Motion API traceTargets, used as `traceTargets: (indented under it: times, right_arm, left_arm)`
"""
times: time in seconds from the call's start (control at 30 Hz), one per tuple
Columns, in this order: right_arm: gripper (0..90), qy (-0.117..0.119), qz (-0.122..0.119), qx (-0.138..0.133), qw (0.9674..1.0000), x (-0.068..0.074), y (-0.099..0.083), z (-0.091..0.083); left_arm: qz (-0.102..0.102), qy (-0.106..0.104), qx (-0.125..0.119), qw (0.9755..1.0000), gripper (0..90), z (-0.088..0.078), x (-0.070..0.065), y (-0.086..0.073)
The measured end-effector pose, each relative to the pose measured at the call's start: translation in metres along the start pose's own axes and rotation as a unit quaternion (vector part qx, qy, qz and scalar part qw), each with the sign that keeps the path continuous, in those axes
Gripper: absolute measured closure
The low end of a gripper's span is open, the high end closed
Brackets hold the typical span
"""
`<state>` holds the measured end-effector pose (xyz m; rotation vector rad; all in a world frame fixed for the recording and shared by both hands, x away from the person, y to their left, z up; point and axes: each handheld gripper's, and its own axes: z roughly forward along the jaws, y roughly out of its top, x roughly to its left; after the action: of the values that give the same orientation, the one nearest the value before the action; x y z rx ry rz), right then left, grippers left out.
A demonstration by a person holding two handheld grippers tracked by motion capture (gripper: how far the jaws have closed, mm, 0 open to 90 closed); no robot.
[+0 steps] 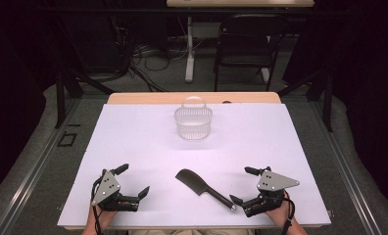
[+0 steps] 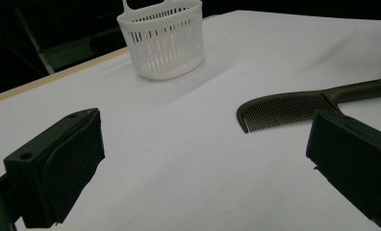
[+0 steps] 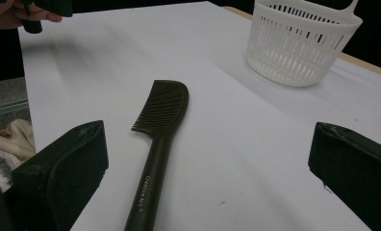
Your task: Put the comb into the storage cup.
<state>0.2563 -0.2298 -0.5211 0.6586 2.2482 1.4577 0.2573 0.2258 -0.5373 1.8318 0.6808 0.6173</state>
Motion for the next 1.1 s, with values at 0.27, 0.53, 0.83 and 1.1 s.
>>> traceTargets:
  times: [0.27,0.53,0.83,1.1]
  right_arm:
    - [0.0,0.03,0.0,0.021,0.9993,0.003,0.004,0.017]
    - [0.0,0.054,0.0,0.042,0.9977,0.007,0.01,0.033]
    - [2.2,0.073,-0.005,0.055,0.9958,0.012,0.017,0.046]
    - [15.8,0.081,-0.012,0.067,0.9944,0.02,0.018,0.049]
  left_arm:
    - [0.0,-0.002,0.005,1.0,0.0,0.001,0.001,0.0]
    - [0.0,-0.002,0.009,1.0,0.0,0.001,0.0,-0.001]
    - [0.001,-0.004,0.009,1.0,0.0,0.002,0.0,-0.001]
    - [0.001,-0.006,0.008,1.0,0.0,0.001,0.0,0.0]
